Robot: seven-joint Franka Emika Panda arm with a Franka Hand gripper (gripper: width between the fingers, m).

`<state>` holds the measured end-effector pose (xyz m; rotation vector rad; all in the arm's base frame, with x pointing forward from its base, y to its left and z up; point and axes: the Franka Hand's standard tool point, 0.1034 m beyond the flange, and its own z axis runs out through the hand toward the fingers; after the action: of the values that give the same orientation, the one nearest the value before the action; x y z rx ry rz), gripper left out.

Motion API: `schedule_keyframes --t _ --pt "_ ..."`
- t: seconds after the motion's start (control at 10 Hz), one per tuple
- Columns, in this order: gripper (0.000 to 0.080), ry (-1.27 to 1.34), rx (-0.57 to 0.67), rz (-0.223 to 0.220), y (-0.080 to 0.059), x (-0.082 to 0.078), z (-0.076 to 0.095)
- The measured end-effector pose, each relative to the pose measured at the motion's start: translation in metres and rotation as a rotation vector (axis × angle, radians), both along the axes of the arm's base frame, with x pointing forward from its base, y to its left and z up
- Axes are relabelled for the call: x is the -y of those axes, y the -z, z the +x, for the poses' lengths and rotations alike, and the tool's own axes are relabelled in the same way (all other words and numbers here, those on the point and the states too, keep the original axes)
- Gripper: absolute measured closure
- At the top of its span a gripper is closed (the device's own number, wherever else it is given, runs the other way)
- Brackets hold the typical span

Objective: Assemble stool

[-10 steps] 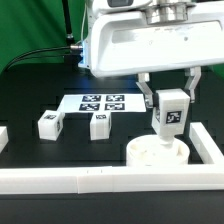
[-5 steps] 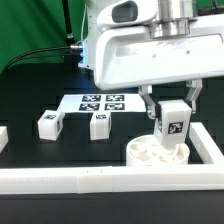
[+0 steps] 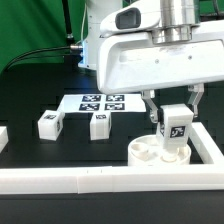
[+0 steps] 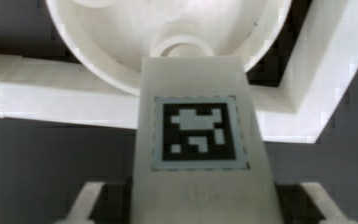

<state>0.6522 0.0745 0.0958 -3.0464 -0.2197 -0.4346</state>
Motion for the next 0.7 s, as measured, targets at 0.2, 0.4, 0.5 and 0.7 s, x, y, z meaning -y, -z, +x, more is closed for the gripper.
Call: schedule_keyframes --t 0.2,0.4,0.5,0.7 --pt "0.0462 0.001 -0.003 -0.002 0.0026 0.0025 -0.0001" --pt "0.0462 0.001 -0.008 -0.001 0.0067 0.0020 -0.0010" --pt "0.0462 0.000 -0.010 -0.002 0.0100 0.0013 -0.0026" --pt "0.0462 0.000 0.010 -0.002 0.0110 0.0007 -0.0012"
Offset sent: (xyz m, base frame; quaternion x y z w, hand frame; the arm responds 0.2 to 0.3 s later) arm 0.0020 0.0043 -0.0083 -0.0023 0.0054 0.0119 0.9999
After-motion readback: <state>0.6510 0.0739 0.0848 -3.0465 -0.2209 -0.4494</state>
